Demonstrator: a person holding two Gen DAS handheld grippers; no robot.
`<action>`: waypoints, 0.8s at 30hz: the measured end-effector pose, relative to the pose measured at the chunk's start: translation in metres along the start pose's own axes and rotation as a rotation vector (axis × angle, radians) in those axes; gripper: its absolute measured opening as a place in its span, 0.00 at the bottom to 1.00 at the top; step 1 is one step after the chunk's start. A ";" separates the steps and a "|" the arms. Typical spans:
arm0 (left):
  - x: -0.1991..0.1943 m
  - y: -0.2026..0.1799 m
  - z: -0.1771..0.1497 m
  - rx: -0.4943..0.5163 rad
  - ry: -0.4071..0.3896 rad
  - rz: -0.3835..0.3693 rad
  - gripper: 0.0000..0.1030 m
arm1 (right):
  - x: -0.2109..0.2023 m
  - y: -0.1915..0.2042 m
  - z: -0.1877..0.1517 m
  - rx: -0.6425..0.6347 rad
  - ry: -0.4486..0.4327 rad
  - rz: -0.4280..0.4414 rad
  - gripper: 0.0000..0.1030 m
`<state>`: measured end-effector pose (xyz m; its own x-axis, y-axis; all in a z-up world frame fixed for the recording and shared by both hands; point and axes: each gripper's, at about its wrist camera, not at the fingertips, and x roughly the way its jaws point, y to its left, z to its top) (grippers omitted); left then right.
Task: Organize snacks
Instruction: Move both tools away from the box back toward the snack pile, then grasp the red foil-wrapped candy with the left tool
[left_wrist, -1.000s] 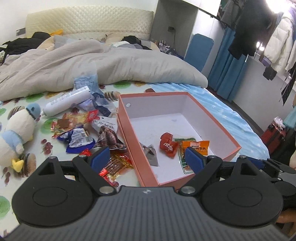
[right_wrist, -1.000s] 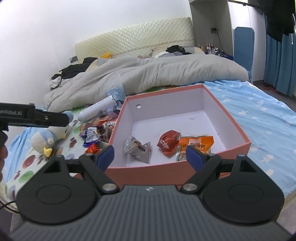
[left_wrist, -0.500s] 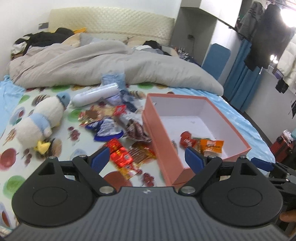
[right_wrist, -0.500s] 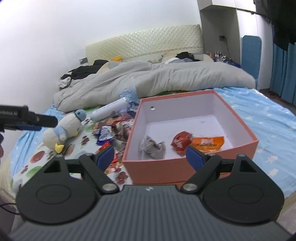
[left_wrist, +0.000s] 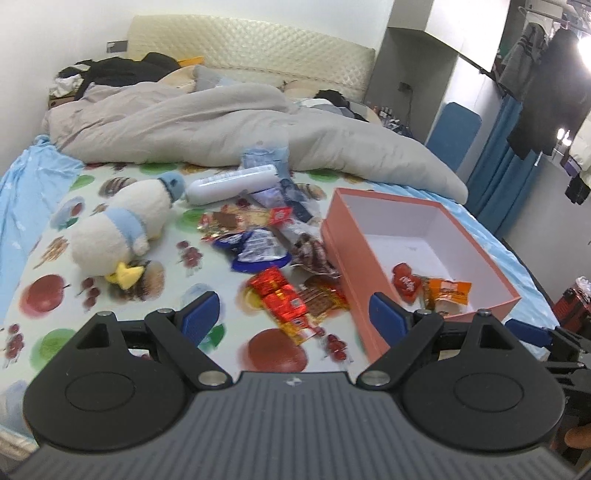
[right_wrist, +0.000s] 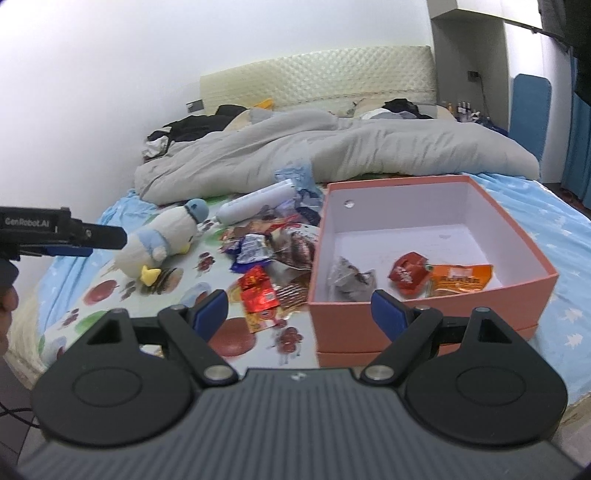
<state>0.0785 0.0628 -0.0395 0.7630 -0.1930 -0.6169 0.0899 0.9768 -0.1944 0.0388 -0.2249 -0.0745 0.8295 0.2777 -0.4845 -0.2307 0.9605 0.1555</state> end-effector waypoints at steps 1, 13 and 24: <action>-0.002 0.004 -0.002 -0.006 0.001 0.004 0.88 | 0.001 0.003 0.000 -0.002 0.002 0.006 0.83; 0.034 0.055 -0.044 -0.125 0.076 -0.004 0.88 | 0.032 0.054 -0.019 -0.172 0.061 -0.020 0.82; 0.128 0.080 -0.048 -0.245 0.099 -0.112 0.88 | 0.072 0.058 -0.051 0.024 0.011 -0.051 0.67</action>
<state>0.1521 0.1117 -0.1706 0.6899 -0.3179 -0.6504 0.0032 0.8998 -0.4364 0.0591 -0.1485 -0.1437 0.8343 0.2287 -0.5016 -0.1759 0.9728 0.1509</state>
